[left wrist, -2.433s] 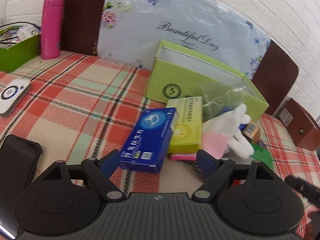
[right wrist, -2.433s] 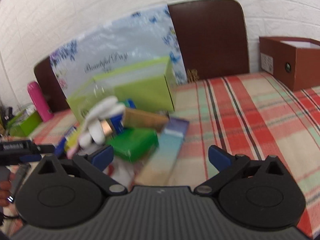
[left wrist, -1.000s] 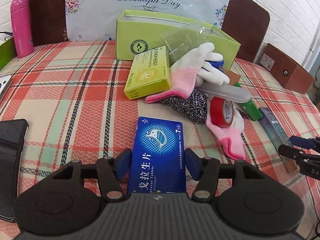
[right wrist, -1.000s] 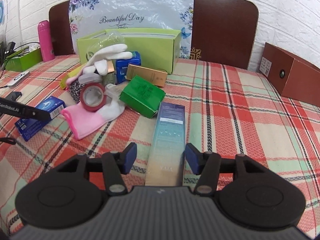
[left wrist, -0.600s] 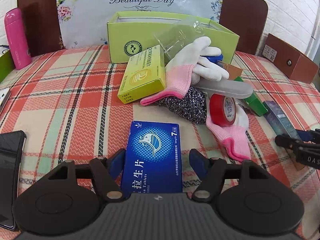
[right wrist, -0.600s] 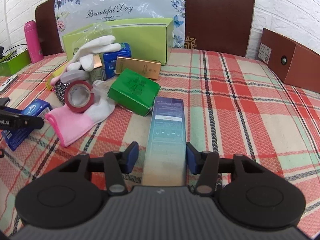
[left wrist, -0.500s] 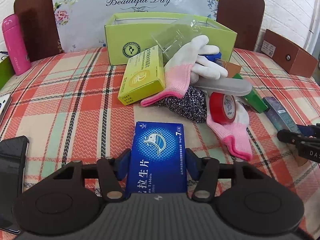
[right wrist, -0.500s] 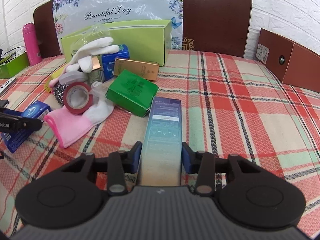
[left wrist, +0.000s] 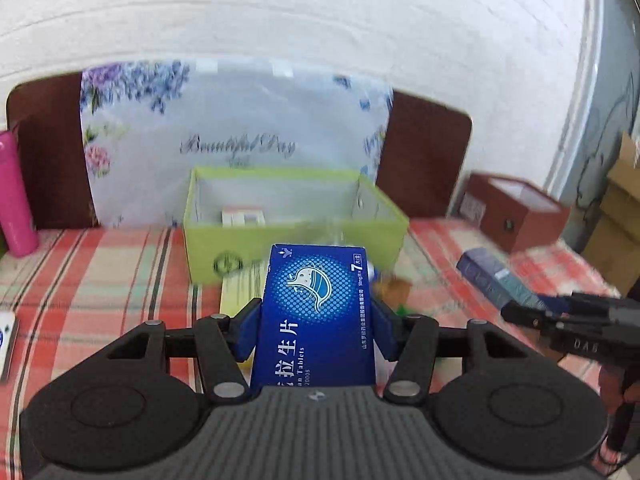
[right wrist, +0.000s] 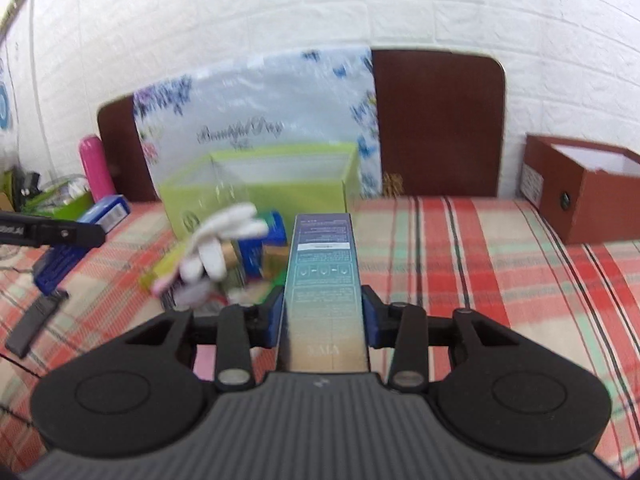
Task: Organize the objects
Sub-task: 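Carry the blue box and gradient box over the lime-green box and release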
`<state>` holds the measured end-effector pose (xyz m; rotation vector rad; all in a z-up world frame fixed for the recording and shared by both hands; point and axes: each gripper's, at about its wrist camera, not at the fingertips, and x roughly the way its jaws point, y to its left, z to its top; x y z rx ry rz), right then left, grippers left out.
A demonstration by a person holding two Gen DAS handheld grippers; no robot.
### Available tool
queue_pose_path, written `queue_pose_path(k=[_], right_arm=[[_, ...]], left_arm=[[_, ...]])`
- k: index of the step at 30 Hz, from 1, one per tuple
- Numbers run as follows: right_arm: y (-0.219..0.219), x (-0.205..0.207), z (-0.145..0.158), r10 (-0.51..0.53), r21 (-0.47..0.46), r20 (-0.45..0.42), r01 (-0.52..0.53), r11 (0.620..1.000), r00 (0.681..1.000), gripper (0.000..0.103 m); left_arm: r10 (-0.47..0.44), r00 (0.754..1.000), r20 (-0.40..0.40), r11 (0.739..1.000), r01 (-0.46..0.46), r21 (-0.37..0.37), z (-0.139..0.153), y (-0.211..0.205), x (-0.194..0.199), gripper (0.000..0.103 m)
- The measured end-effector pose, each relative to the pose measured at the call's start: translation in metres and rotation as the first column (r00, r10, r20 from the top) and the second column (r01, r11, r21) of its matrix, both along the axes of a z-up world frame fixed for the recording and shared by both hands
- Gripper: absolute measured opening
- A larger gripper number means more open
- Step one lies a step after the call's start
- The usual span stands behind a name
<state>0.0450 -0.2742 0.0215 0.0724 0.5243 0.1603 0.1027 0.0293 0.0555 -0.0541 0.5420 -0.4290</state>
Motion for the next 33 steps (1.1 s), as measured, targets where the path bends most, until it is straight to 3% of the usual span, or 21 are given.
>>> queue_pose_path(k=[5,9,13,21,29,30,31,32,33], right_arm=[[0.008,0.042,0.032,0.062,0.024,0.072,-0.064,0.998,0.995,0.038],[0.021,0.089,0.052,0.081,-0.003,0.121,-0.081,0.997,0.989,0.038],[0.03,0.139,0.058,0.096,-0.038,0.149,-0.092,0.995,0.984,0.038],[0.051,0.23,0.017,0.209,-0.169,0.087,-0.192,0.967,0.974,0.038],[0.057,0.269,-0.019,0.229,-0.149,0.004,-0.225,0.963,0.974,0.038],[0.057,0.274,-0.023,0.224,-0.144,-0.014,-0.224,0.964,0.974,0.038],[0.058,0.277,-0.027,0.22,-0.141,-0.039,-0.223,0.964,0.975,0.038],[0.059,0.281,-0.031,0.213,-0.142,-0.057,-0.219,0.965,0.976,0.044],[0.059,0.282,-0.034,0.204,-0.15,-0.066,-0.212,0.966,0.977,0.053]], left_arm=[[0.03,0.997,0.073,0.999,-0.028,-0.022,0.029,-0.009,0.041,0.059],[0.061,0.996,0.072,0.997,-0.057,-0.058,0.041,-0.016,0.088,0.059],[0.093,0.992,0.087,0.995,-0.089,-0.043,0.042,-0.026,0.133,0.059],[0.106,0.994,0.023,0.994,-0.106,0.019,0.006,-0.036,0.204,0.059],[0.115,0.993,-0.02,0.993,-0.115,0.033,-0.022,-0.033,0.228,0.059],[0.114,0.993,-0.02,0.993,-0.114,0.028,-0.026,-0.032,0.229,0.061],[0.111,0.993,-0.027,0.993,-0.11,0.031,-0.03,-0.033,0.231,0.074],[0.115,0.993,-0.034,0.993,-0.113,0.041,-0.032,-0.033,0.232,0.082],[0.123,0.992,-0.035,0.991,-0.121,0.053,-0.034,-0.033,0.232,0.083]])
